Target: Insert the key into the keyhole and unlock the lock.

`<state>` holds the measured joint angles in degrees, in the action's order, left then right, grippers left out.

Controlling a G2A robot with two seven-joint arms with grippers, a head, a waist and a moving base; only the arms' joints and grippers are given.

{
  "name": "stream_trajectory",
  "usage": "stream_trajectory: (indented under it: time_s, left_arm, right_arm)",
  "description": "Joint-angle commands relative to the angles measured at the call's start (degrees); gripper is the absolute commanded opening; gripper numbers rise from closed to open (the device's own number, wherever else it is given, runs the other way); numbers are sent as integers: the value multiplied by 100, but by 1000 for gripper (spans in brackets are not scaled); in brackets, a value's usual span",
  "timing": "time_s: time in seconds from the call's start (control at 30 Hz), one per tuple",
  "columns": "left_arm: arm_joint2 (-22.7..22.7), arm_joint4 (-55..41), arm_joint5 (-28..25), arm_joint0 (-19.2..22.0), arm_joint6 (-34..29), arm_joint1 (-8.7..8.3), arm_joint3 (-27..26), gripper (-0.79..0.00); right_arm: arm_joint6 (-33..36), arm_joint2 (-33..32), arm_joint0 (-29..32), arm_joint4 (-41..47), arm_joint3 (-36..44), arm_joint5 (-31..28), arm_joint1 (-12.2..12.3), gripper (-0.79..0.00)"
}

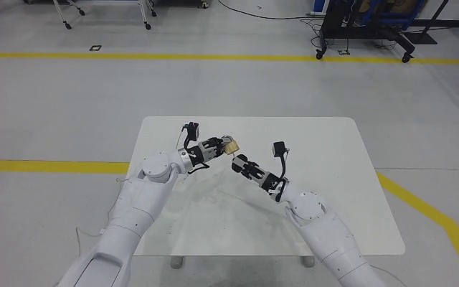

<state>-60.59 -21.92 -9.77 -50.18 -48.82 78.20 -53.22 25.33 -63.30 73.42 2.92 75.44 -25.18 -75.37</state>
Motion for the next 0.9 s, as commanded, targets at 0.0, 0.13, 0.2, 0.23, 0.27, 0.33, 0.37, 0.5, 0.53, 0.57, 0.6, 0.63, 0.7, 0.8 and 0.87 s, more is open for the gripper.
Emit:
stream_trajectory:
  time_s: [0.0,0.13,0.2,0.23,0.27,0.33,0.37,0.5,0.53,0.57,0.6,0.63,0.7,0.8,0.87]
  left_arm:
    - [2,15,-12,9,-27,-2,7,-785]
    - [14,107,-39,42,-125,-11,18,-785]
    - [35,189,-61,60,-205,-19,13,-785]
    - [46,226,-68,65,-238,-21,10,-785]
    - [62,224,-64,63,-296,-20,5,-785]
    - [83,219,-48,67,-332,-16,11,-785]
    - [90,203,-42,68,-342,-12,15,-785]
    - [64,41,-39,66,-314,1,53,-785]
    - [53,22,-39,67,-284,1,64,-785]
    - [44,12,-33,65,-252,2,73,-785]
    - [42,16,-31,65,-227,2,74,-785]
    - [36,28,-40,63,-183,1,73,-785]
    - [26,29,-45,54,-122,1,64,-785]
    - [5,22,-55,43,-42,0,42,-785]
    - [-8,18,-65,33,-23,-2,31,-785]
  right_arm:
    - [-23,-3,-6,-17,-4,32,0,-785]
    - [-61,-2,-11,-70,8,64,1,-785]
    - [-74,-11,-15,-73,12,87,2,-785]
    - [-91,-16,-16,-90,17,101,3,-785]
    - [-126,-26,-16,-106,22,118,3,-785]
    - [-206,-34,-13,-150,33,158,2,-785]
    - [-248,-33,-10,-171,35,176,0,-785]
    - [-380,-29,4,-192,40,217,-8,-240]
    - [-405,-30,8,-202,43,216,-10,0]
    - [-405,-30,8,-202,43,216,-10,0]
    - [-405,-30,8,-202,43,216,-10,0]
    - [-405,-30,8,-202,43,216,-10,0]
    - [-405,-30,8,-202,43,216,-10,0]
    - [-405,-30,8,-202,43,216,-10,0]
    - [-405,-30,8,-202,43,216,-10,0]
